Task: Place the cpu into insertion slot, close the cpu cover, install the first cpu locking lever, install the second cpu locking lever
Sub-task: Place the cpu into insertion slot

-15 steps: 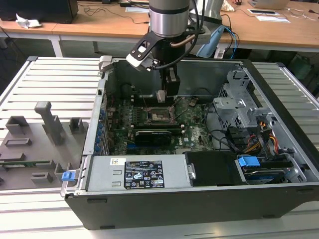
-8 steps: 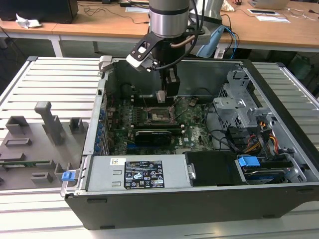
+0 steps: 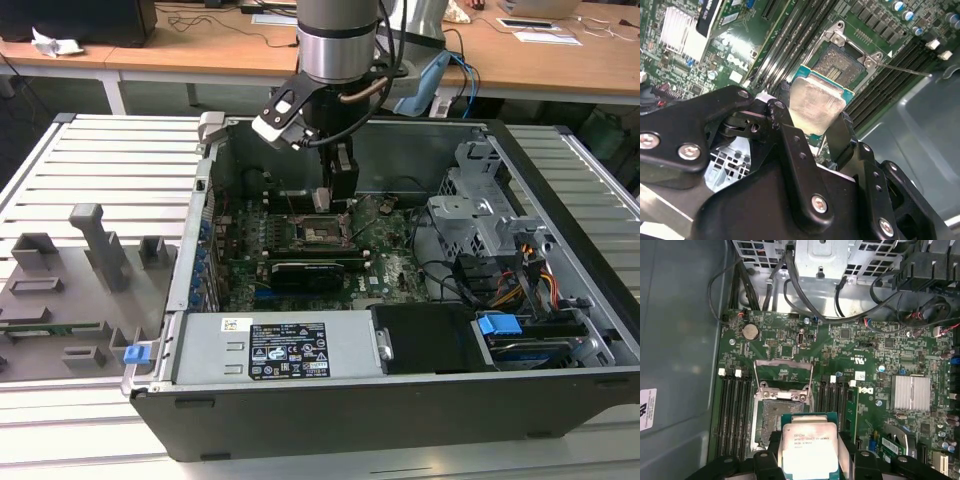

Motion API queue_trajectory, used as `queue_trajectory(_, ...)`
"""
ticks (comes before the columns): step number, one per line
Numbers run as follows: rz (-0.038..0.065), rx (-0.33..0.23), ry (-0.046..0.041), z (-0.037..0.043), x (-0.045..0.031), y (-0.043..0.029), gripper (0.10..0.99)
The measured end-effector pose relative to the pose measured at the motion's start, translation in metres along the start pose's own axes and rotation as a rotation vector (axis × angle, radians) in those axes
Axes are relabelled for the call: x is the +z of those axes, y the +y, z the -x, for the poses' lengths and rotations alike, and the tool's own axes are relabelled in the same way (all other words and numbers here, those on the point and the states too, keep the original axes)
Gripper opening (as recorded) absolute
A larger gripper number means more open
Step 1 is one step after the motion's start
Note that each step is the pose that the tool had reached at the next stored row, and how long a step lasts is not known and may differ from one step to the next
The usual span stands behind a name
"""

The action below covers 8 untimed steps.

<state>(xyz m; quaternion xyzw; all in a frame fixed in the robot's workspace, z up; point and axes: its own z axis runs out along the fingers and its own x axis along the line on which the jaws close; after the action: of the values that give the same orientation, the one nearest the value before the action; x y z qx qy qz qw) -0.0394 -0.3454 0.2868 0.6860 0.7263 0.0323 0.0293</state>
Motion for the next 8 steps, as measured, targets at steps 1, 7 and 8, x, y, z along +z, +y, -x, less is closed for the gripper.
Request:
queue_trajectory(1, 0.000, 0.007, -0.0007, 0.0000, 0.0018, -0.0002, 0.529)
queue_trajectory(7, 0.000, 0.023, -0.0022, -0.0001, 0.0072, -0.0010, 0.529)
queue_trajectory(8, 0.000, 0.026, -0.0025, -0.0002, 0.0080, -0.0018, 0.529)
